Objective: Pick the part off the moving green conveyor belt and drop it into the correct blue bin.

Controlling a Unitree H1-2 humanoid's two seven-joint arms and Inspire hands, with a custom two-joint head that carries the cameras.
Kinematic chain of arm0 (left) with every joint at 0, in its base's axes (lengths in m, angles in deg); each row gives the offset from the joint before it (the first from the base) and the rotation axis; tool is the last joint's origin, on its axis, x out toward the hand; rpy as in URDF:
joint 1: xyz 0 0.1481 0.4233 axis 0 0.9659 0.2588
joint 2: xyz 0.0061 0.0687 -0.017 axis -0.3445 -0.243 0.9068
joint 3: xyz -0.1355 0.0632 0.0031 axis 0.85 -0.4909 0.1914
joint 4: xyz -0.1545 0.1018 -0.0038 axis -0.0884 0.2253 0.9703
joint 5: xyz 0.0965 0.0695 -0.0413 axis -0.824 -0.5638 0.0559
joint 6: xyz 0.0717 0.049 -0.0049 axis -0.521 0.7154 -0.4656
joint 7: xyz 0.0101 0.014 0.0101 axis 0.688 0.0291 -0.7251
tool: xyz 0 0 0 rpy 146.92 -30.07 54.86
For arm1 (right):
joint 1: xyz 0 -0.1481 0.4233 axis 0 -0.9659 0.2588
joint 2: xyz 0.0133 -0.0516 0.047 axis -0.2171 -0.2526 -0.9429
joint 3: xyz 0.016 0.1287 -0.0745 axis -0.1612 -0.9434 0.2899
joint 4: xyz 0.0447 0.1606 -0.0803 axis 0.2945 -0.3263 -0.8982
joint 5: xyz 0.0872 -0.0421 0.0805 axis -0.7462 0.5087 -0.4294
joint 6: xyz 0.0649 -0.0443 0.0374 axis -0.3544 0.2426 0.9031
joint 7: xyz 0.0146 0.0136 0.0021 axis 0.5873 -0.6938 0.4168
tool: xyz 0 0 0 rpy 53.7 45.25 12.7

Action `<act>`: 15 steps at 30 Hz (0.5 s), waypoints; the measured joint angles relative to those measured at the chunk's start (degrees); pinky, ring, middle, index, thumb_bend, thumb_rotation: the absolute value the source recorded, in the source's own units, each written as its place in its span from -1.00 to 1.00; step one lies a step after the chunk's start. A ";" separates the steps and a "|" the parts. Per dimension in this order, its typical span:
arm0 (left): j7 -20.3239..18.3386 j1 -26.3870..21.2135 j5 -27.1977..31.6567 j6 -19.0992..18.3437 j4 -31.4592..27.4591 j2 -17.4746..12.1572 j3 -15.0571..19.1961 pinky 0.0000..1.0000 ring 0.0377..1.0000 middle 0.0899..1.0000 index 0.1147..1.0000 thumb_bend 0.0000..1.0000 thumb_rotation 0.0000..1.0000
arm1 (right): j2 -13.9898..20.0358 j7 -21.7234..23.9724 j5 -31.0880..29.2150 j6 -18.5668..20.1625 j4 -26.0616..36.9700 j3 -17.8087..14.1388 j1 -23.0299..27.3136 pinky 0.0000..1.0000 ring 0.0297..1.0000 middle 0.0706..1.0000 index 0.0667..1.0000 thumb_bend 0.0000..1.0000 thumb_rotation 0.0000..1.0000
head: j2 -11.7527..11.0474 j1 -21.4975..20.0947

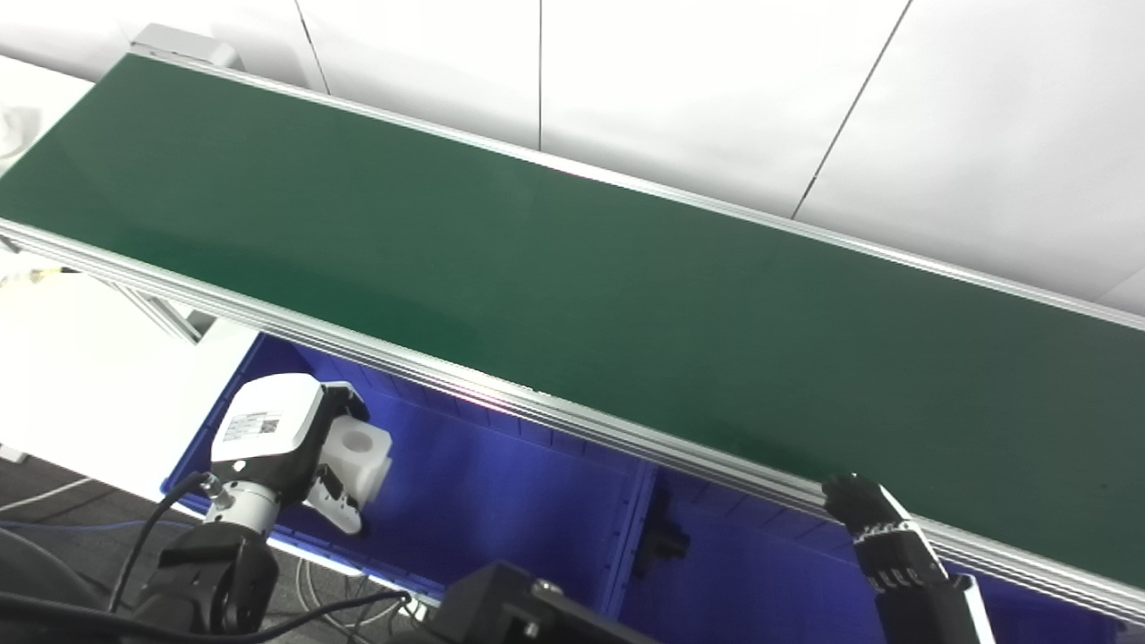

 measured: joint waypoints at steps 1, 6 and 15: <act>0.06 0.00 -0.04 -0.06 -0.15 0.01 0.00 0.53 0.60 0.65 0.44 0.76 -1.00 | -0.02 -0.19 0.25 0.00 0.02 0.00 -0.04 0.77 0.77 0.70 0.71 0.78 0.72 | -0.09 0.00; 1.00 0.02 -0.17 -0.14 -0.84 0.09 -0.05 0.48 0.58 0.65 0.44 0.77 -1.00 | -0.01 -0.55 0.52 0.00 0.03 -0.06 -0.17 0.81 0.79 0.71 0.72 0.78 0.72 | -0.09 0.00; 3.80 -0.02 1.37 0.32 -5.53 1.64 -0.15 0.40 0.51 0.58 0.38 0.73 -0.96 | 0.27 -0.30 -0.39 0.00 -0.17 0.40 -0.25 0.86 0.81 0.73 0.73 0.72 0.69 | -0.62 -0.70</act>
